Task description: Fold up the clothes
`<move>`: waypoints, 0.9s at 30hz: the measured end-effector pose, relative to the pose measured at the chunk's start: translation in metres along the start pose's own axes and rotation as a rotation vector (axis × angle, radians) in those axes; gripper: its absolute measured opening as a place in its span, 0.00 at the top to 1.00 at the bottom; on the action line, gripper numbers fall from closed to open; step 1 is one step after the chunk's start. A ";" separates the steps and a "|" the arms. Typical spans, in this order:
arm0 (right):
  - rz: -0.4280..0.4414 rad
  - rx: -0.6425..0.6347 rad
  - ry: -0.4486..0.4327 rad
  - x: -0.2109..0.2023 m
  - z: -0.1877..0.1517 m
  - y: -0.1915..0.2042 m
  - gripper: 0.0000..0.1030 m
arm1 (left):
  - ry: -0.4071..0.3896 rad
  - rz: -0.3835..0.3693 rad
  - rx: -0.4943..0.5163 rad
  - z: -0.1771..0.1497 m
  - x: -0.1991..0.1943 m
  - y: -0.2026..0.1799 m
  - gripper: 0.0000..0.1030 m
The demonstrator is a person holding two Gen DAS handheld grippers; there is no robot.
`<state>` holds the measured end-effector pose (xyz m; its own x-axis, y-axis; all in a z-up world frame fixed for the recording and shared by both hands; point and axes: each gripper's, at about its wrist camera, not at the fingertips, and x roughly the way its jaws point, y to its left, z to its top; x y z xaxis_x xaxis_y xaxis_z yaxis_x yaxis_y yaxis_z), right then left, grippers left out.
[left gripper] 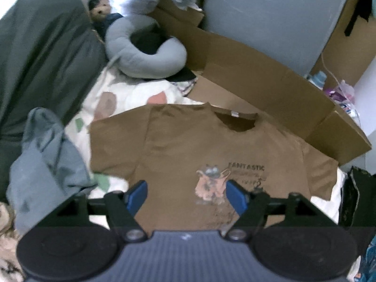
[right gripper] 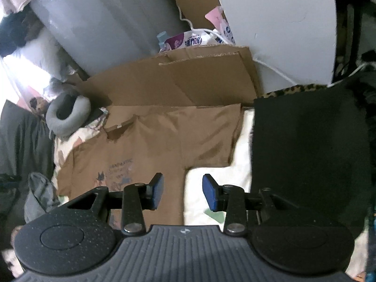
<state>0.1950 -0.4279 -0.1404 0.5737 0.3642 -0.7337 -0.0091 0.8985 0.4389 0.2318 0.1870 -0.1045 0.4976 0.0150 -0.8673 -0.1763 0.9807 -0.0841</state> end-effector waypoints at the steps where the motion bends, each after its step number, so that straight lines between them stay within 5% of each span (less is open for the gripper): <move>1: 0.007 0.004 -0.001 0.006 0.003 0.000 0.58 | 0.003 -0.004 0.003 0.003 0.009 -0.005 0.26; 27: -0.025 0.010 -0.016 0.168 -0.001 -0.024 0.56 | -0.087 -0.182 0.143 0.018 0.168 -0.134 0.26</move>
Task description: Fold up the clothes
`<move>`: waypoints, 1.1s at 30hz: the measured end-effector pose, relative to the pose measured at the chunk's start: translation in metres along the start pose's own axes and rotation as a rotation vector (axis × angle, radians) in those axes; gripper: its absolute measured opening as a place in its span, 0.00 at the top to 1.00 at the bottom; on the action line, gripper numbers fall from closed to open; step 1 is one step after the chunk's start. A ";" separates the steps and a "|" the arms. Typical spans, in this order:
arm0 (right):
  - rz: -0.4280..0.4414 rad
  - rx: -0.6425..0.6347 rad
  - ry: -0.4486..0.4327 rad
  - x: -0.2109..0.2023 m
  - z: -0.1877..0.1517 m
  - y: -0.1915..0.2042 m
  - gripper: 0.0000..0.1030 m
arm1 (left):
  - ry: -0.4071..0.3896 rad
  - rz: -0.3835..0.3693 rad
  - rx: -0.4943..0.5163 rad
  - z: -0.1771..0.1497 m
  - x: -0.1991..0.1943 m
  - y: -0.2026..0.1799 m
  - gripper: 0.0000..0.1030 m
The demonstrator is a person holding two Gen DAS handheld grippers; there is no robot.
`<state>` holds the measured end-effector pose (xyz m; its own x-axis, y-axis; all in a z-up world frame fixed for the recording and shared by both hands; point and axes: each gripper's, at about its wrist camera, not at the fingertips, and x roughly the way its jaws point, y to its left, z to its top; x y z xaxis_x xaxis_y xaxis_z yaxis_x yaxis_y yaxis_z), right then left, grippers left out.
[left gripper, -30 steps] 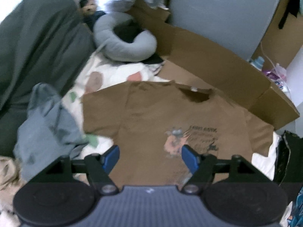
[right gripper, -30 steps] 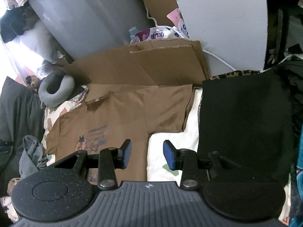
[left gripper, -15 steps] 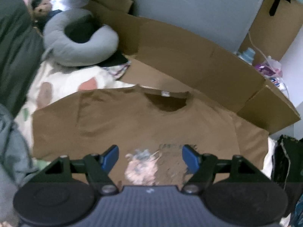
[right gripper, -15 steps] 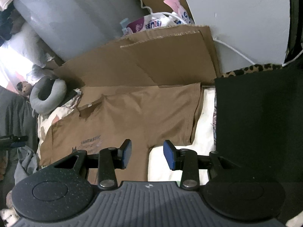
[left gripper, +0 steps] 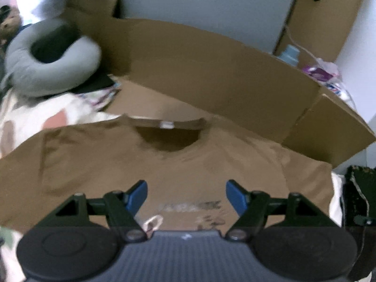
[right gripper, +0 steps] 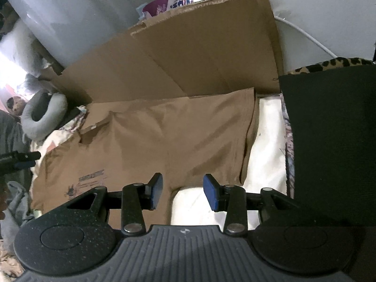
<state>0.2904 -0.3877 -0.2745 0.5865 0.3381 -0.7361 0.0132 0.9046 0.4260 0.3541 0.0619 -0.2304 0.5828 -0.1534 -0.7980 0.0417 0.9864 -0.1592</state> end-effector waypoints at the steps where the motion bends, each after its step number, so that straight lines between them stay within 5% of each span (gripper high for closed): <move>1: -0.001 0.001 -0.006 0.005 -0.001 -0.001 0.56 | -0.003 -0.017 0.003 -0.001 0.005 -0.004 0.26; 9: 0.023 0.053 -0.051 0.037 -0.015 -0.003 0.56 | 0.014 -0.088 0.024 -0.018 0.044 -0.044 0.26; 17: -0.042 0.113 -0.086 0.042 -0.034 -0.008 0.56 | 0.049 -0.153 0.052 -0.044 0.062 -0.076 0.26; 25: -0.083 0.323 -0.065 0.063 -0.053 -0.032 0.56 | 0.097 -0.170 0.042 -0.061 0.075 -0.082 0.27; 33: -0.177 0.370 -0.110 0.078 -0.054 -0.037 0.56 | 0.120 -0.150 0.021 -0.068 0.077 -0.075 0.27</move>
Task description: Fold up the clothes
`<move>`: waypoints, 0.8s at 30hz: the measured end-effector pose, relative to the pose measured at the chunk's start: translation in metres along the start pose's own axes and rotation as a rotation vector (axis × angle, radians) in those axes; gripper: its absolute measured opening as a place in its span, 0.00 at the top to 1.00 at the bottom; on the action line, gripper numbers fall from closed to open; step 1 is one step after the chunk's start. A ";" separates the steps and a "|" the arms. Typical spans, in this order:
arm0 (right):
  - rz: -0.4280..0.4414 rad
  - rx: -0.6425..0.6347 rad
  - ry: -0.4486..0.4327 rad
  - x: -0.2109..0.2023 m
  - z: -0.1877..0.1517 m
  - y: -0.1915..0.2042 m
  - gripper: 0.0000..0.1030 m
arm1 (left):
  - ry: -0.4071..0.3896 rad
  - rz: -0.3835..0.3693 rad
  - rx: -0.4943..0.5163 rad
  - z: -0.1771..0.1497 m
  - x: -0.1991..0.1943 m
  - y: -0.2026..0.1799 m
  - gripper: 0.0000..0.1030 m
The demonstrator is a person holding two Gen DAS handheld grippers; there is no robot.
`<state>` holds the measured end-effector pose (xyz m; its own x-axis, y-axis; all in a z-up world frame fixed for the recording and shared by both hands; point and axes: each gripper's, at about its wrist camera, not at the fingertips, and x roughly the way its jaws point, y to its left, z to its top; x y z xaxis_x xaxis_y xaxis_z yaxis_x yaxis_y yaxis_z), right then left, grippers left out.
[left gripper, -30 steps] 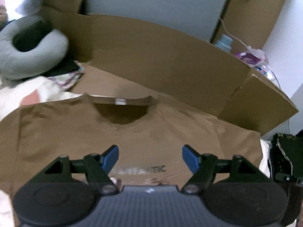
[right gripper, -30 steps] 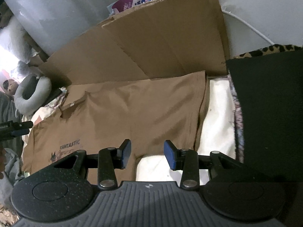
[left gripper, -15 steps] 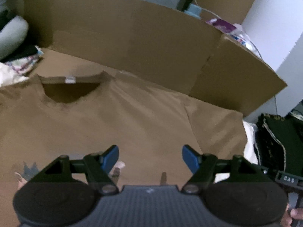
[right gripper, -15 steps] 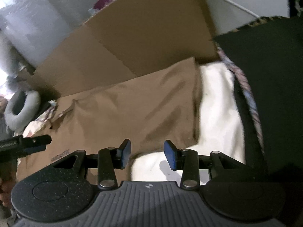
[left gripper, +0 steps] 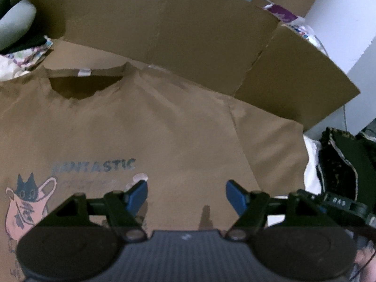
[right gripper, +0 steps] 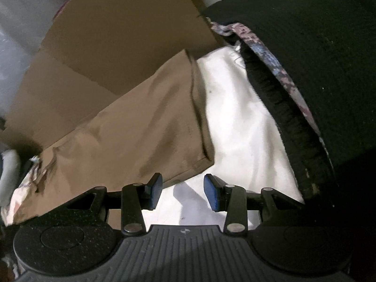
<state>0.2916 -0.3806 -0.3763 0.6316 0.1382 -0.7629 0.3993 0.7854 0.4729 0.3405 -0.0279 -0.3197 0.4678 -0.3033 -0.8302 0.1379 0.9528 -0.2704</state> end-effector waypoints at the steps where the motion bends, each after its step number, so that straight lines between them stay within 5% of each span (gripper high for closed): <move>1: -0.011 0.010 -0.008 0.001 0.001 0.000 0.56 | 0.005 0.001 -0.005 -0.001 0.001 0.001 0.27; 9: -0.041 0.130 -0.023 0.013 0.013 -0.008 0.56 | 0.028 -0.015 -0.026 -0.005 0.006 0.004 0.31; 12: -0.024 0.162 -0.002 0.012 0.018 -0.010 0.75 | 0.031 -0.024 -0.027 -0.005 0.007 0.003 0.33; 14: -0.028 0.206 0.007 0.009 0.017 -0.014 0.75 | 0.030 -0.029 -0.023 -0.006 0.008 0.002 0.33; 17: -0.042 0.271 0.010 0.001 0.012 -0.017 0.74 | 0.034 -0.036 -0.017 -0.008 0.009 0.000 0.33; 21: -0.011 0.290 0.017 0.002 0.001 -0.015 0.53 | 0.040 -0.036 -0.012 -0.011 0.010 -0.001 0.33; 24: -0.010 0.329 0.003 0.007 0.003 -0.016 0.52 | 0.040 -0.033 -0.019 -0.011 0.009 0.001 0.33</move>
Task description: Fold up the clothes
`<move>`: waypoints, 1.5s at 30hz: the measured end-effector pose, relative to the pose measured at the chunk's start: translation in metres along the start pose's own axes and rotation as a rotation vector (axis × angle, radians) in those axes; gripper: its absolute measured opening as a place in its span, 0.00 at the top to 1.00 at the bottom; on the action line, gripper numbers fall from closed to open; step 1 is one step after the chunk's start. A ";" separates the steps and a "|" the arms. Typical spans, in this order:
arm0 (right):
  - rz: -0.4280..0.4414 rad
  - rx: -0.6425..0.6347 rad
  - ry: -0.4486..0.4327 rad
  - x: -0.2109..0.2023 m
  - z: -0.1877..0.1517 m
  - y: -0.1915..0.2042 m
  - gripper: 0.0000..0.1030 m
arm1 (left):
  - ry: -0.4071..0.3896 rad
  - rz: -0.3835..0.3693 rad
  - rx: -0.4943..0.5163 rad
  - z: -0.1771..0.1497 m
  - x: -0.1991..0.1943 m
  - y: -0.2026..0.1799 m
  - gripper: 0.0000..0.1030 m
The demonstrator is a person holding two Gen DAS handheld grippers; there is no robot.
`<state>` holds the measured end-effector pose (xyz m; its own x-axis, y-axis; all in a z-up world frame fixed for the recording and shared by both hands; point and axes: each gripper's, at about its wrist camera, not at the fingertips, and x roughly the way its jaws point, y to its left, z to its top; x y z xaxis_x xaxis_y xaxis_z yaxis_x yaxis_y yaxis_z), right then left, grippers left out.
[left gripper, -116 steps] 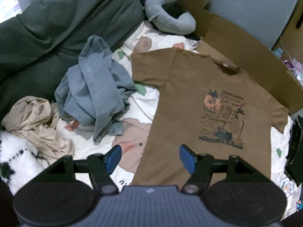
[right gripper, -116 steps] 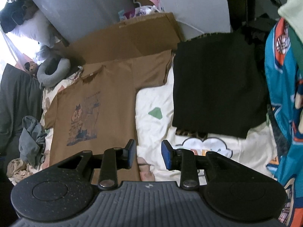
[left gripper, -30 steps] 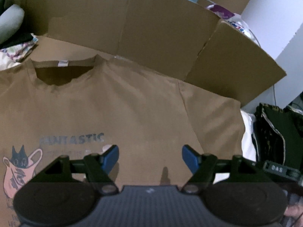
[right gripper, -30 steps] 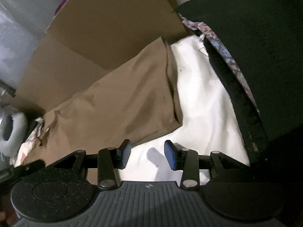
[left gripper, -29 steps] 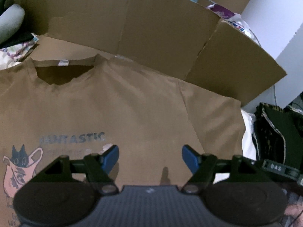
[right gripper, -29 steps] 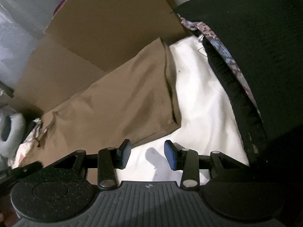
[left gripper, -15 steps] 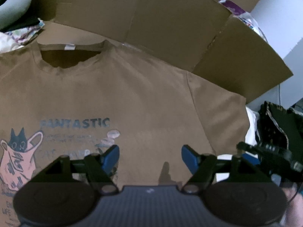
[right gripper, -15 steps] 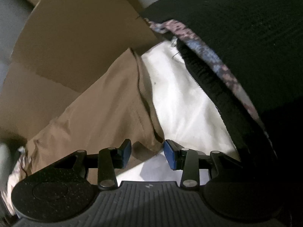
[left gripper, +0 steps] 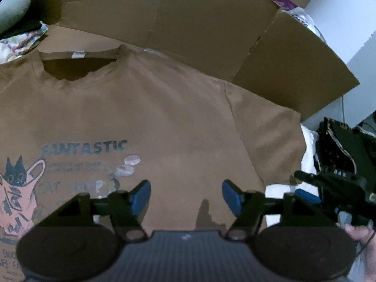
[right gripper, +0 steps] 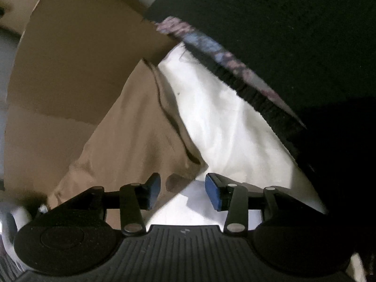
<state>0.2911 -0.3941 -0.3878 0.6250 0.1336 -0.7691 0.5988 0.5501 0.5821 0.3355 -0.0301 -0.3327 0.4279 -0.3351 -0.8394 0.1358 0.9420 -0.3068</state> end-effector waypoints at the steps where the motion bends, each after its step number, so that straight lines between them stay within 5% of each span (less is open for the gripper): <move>1: 0.003 0.013 -0.005 0.001 0.002 0.001 0.52 | 0.000 0.002 -0.005 0.000 0.000 0.001 0.33; 4: -0.006 0.001 -0.023 0.004 0.004 0.004 0.60 | 0.002 0.005 -0.001 0.000 0.001 -0.001 0.33; 6: -0.024 -0.003 -0.035 0.002 0.003 0.002 0.89 | 0.001 0.004 0.013 -0.001 0.002 -0.004 0.33; 7: -0.032 -0.007 -0.040 0.001 0.002 0.002 0.91 | 0.002 -0.001 0.022 -0.001 0.003 -0.006 0.33; 14: -0.021 -0.060 -0.085 -0.018 0.000 0.008 0.92 | 0.027 -0.077 0.127 -0.003 0.017 -0.030 0.59; 18: -0.024 -0.076 -0.114 -0.027 0.003 0.012 0.99 | 0.043 -0.112 0.165 -0.003 0.030 -0.046 0.65; 23: -0.023 -0.074 -0.083 -0.028 -0.006 0.009 0.97 | 0.059 -0.132 0.187 -0.001 0.046 -0.059 0.68; 28: -0.020 -0.058 -0.019 -0.016 -0.021 0.007 0.66 | 0.069 -0.136 0.203 -0.001 0.059 -0.064 0.83; 36: 0.012 0.037 -0.026 0.000 -0.020 0.003 0.61 | 0.072 -0.158 0.237 -0.002 0.065 -0.077 0.89; 38: 0.013 0.024 -0.023 0.002 -0.020 0.005 0.64 | 0.077 -0.156 0.239 -0.003 0.068 -0.078 0.89; 40: 0.013 0.010 -0.020 0.004 -0.020 0.008 0.93 | 0.081 -0.154 0.239 -0.004 0.070 -0.079 0.90; 45: 0.078 -0.029 -0.032 -0.003 -0.016 0.021 0.95 | 0.083 -0.161 0.235 -0.007 0.072 -0.081 0.90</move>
<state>0.2937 -0.3695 -0.3775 0.6853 0.1509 -0.7124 0.5328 0.5630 0.6318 0.3492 -0.1306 -0.3717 0.3113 -0.4714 -0.8252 0.4036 0.8517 -0.3343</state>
